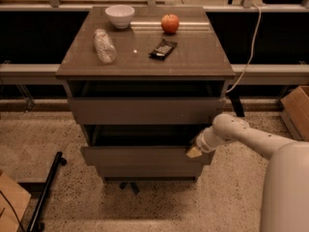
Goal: Open middle drawer
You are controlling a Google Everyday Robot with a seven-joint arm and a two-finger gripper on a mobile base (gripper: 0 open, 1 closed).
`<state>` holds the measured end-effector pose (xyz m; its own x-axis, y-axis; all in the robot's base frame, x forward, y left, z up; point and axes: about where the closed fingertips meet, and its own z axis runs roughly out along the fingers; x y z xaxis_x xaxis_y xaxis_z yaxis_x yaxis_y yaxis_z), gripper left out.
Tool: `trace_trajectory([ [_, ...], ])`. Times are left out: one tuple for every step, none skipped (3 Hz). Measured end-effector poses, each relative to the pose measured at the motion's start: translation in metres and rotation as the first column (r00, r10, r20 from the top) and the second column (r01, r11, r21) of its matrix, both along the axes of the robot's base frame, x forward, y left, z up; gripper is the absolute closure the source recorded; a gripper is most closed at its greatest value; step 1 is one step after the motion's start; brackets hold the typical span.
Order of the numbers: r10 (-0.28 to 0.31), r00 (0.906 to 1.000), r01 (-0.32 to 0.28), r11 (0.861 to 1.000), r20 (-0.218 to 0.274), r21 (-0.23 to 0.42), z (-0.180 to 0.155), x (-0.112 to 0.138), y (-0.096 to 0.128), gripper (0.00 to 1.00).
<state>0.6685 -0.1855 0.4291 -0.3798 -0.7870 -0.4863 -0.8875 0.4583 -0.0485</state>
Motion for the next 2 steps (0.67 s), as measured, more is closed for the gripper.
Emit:
trace_trajectory([
  [0.000, 1.0000, 0.000, 1.000, 0.000, 0.000, -0.0006, 0.0000, 0.0000, 0.62],
  [0.002, 1.0000, -0.002, 1.000, -0.003, 0.001, -0.0025, -0.0008, 0.0016, 0.38],
])
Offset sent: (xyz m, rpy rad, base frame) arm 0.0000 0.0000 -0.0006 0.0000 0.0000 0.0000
